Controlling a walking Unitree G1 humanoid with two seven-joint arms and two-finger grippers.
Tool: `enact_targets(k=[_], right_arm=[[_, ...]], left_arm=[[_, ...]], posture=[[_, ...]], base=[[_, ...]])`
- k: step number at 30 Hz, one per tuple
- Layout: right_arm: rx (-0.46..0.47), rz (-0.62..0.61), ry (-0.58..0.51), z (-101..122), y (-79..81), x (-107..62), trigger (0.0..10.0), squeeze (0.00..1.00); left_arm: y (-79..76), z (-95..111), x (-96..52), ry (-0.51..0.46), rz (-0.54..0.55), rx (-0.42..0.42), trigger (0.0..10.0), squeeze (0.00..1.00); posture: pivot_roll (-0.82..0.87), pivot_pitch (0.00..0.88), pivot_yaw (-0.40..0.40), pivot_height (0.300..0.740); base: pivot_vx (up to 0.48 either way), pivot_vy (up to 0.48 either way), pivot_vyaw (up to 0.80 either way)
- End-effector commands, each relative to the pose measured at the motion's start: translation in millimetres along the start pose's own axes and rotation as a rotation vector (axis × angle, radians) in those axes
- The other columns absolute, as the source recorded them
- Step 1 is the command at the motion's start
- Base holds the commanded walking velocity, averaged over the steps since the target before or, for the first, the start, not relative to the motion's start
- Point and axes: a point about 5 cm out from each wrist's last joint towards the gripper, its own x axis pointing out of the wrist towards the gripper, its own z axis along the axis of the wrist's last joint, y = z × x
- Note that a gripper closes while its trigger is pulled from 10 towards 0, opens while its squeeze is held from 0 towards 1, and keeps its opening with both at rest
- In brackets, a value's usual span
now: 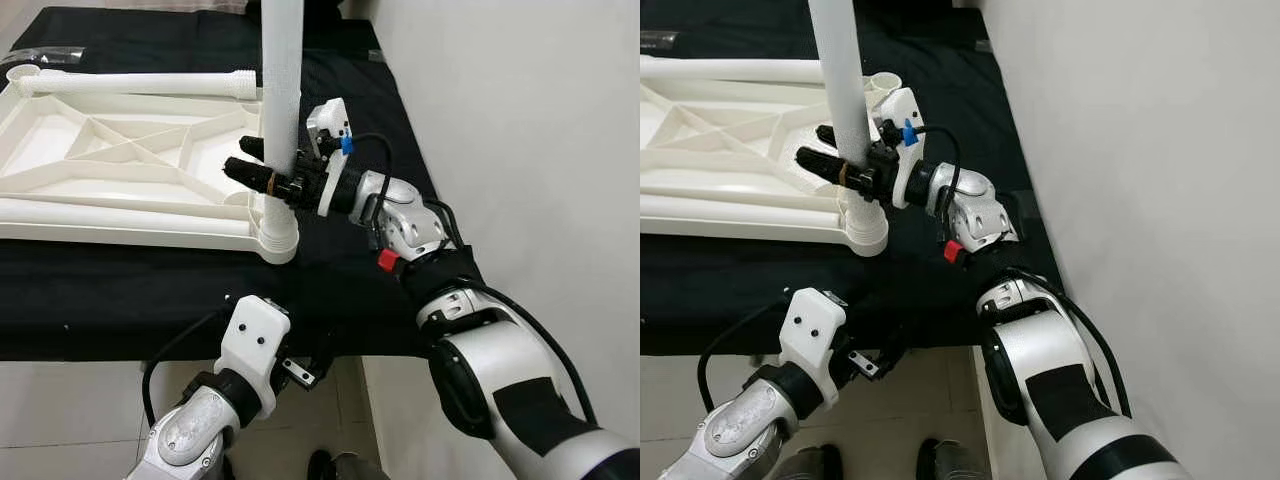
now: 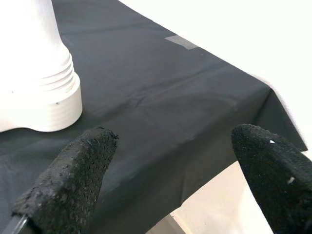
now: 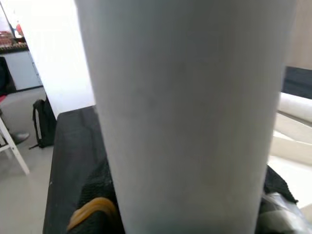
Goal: Building children table
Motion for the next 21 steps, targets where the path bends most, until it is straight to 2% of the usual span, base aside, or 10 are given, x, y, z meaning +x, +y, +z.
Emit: enact_targets(k=[1, 5, 6, 7, 10, 12, 15, 16, 19, 21], right_arm=[[0.046, -0.040, -0.022, -6.5, 0.0, 0.0, 0.0, 0.00], [0.052, -0.145, -0.030, -9.3, -5.9, -4.6, 0.0, 0.00], [0.059, -0.364, -0.011, -14.7, -17.9, -12.6, 0.0, 0.00], [0.059, -0.364, -0.011, -14.7, -17.9, -12.6, 0.0, 0.00], [0.081, -0.683, 0.020, -23.6, -33.9, -29.6, 0.0, 0.00], [0.075, -0.748, 0.031, -25.6, -36.7, -34.0, 0.0, 0.00], [0.039, -1.109, 0.093, -37.3, -45.7, -61.3, 0.0, 0.00], [0.039, -1.109, 0.093, -37.3, -45.7, -61.3, 0.0, 0.00], [0.045, -1.416, 0.090, -39.8, -42.4, -76.8, 0.0, 0.00], [0.045, -1.416, 0.090, -39.8, -42.4, -76.8, 0.0, 0.00]], left_arm=[[-1.7, -2.4, -1.7, 0.013, 0.002, 0.000, 10.0, 0.00], [-1.3, -2.9, -1.5, 0.013, 0.003, 0.001, 10.0, 0.00], [-0.8, -3.7, -1.7, 0.015, 0.006, 0.001, 10.0, 0.00], [-0.8, -3.7, -1.7, 0.015, 0.006, 0.001, 10.0, 0.00], [-0.2, -4.7, -2.1, 0.018, 0.010, 0.002, 10.0, 0.00], [-0.1, -4.9, -2.2, 0.018, 0.010, 0.001, 10.0, 0.00], [0.0, -5.7, -1.8, 0.019, 0.008, 0.001, 10.0, 0.00], [0.0, -5.7, -1.8, 0.019, 0.008, 0.001, 10.0, 0.00], [0.0, -5.2, -0.1, 0.015, 0.004, 0.004, 10.0, 0.00], [0.0, -5.2, -0.1, 0.015, 0.004, 0.004, 10.0, 0.00]], posture=[[0.13, 0.170, -0.137, 0.740], [0.13, 0.169, -0.136, 0.740], [0.13, 0.168, -0.135, 0.740], [0.13, 0.168, -0.135, 0.740], [0.13, 0.163, -0.131, 0.740], [0.13, 0.163, -0.131, 0.740], [0.12, 0.159, -0.125, 0.740], [0.12, 0.159, -0.125, 0.740], [0.12, 0.153, -0.123, 0.740], [0.12, 0.153, -0.123, 0.740]], base=[[0.000, 0.000, 0.00], [0.000, 0.000, 0.00], [0.000, 0.000, 0.00], [0.000, 0.000, 0.00], [0.000, 0.000, 0.00], [0.000, 0.000, 0.00], [0.000, 0.000, 0.00], [0.000, 0.000, 0.00], [0.000, 0.000, 0.00], [0.000, 0.000, 0.00]])
